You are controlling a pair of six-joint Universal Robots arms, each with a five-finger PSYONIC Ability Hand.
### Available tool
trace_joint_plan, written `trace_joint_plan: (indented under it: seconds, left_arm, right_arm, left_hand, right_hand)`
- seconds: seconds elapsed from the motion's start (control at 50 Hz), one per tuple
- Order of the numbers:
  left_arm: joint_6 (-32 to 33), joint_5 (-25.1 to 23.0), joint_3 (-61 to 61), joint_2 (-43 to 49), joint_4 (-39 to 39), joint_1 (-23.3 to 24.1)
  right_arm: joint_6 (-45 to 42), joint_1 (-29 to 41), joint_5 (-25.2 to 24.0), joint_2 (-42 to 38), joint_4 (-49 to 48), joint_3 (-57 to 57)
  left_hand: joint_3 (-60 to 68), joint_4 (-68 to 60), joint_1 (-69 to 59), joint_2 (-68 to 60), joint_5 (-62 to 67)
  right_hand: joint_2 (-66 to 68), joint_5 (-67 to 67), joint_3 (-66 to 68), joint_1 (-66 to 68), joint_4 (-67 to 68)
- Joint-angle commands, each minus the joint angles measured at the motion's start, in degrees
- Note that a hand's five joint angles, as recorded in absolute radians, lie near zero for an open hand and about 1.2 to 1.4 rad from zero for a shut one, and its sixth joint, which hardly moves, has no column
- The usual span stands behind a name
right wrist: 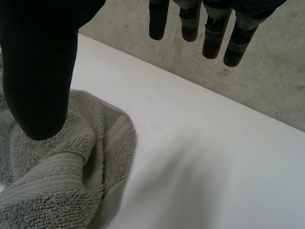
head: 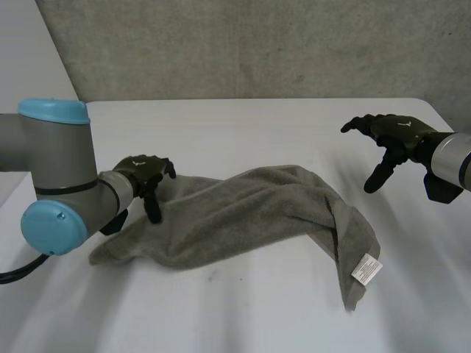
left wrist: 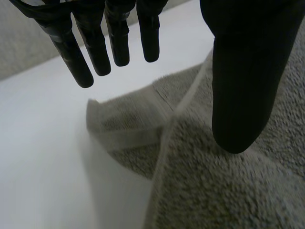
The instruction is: Fold the towel.
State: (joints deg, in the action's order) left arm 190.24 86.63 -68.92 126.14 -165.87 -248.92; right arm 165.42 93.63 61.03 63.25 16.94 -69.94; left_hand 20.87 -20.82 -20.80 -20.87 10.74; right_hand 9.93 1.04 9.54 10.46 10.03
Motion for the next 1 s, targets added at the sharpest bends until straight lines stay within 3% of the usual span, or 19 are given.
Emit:
trace_joint_plan:
  seconds: [0.02,0.14,0.3,0.38,0.7,0.86,1.0]
  left_arm:
    - [-0.3,-0.1,1.1,2.9,1.5,-0.1]
    - [-0.3,-0.1,1.7,4.0,2.2,-0.1]
    - [0.1,-0.1,1.9,4.3,2.3,-0.1]
    - [0.4,0.0,2.0,3.7,3.6,-0.1]
    - [0.7,-0.2,2.1,-14.4,5.7,1.0]
    - [3.7,-0.2,-2.1,-22.2,5.6,2.7]
    - [6.6,-0.2,-8.0,-27.9,4.1,3.1]
  right_arm:
    - [-0.3,0.5,1.4,-0.1,-2.2,-1.3]
    - [-0.4,0.5,2.4,0.0,-2.5,-2.0]
    - [-0.4,0.5,2.4,0.0,-3.4,-2.0]
    - [-0.3,0.7,2.4,-0.2,-3.4,-1.1]
    - [5.8,9.3,1.8,-11.5,3.7,19.0]
    - [14.3,11.9,-5.0,-25.1,11.3,38.8]
    - [19.3,11.9,-7.6,-35.2,15.7,51.7]
  left_hand:
    - [5.0,-5.0,-5.1,-5.0,5.1]
    - [12.1,-12.1,-12.1,-12.1,12.2]
    - [38.5,-38.5,-38.5,-38.5,38.6]
    - [59.1,-59.1,-59.1,-59.1,59.2]
    - [59.1,-59.2,-59.2,-59.1,59.3]
    - [59.1,-59.2,-59.2,-59.1,59.3]
    - [59.1,-59.2,-59.2,-59.1,59.3]
  right_hand:
    - [0.1,-1.0,0.5,-0.5,0.0]
    - [0.1,-1.0,0.5,-0.5,0.0]
    - [0.1,-1.0,0.5,-0.5,0.0]
    - [0.1,-1.0,0.5,-0.5,0.0]
    - [0.1,-1.0,0.5,-0.5,0.0]
    - [0.1,-1.0,0.5,-0.5,0.0]
    - [4.7,3.5,5.0,4.1,4.6]
